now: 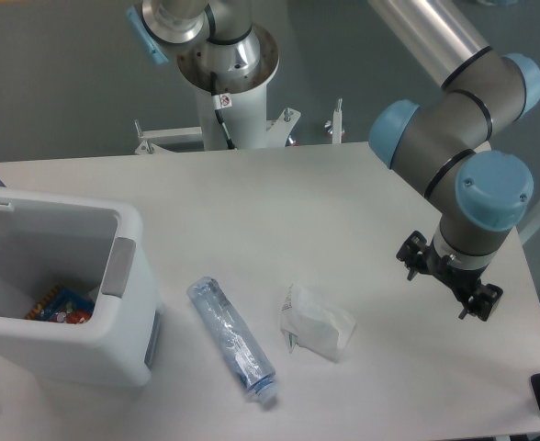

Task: Place the trash in the trash can

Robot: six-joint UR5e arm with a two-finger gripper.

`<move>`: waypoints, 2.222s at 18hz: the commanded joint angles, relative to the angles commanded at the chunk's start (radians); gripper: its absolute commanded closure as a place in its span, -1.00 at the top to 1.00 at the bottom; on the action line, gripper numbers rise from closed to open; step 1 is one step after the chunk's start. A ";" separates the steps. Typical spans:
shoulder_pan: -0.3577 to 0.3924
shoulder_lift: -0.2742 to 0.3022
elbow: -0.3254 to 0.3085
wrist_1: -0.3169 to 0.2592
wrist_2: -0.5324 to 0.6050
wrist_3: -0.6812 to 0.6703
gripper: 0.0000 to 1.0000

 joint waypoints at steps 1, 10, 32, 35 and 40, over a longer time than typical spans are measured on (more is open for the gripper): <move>0.000 0.000 0.000 0.002 0.000 0.000 1.00; -0.005 0.000 -0.006 0.025 -0.003 -0.025 1.00; -0.155 0.095 -0.379 0.351 -0.008 -0.526 1.00; -0.172 0.084 -0.405 0.351 -0.008 -0.555 1.00; -0.190 0.048 -0.385 0.354 -0.014 -0.667 0.93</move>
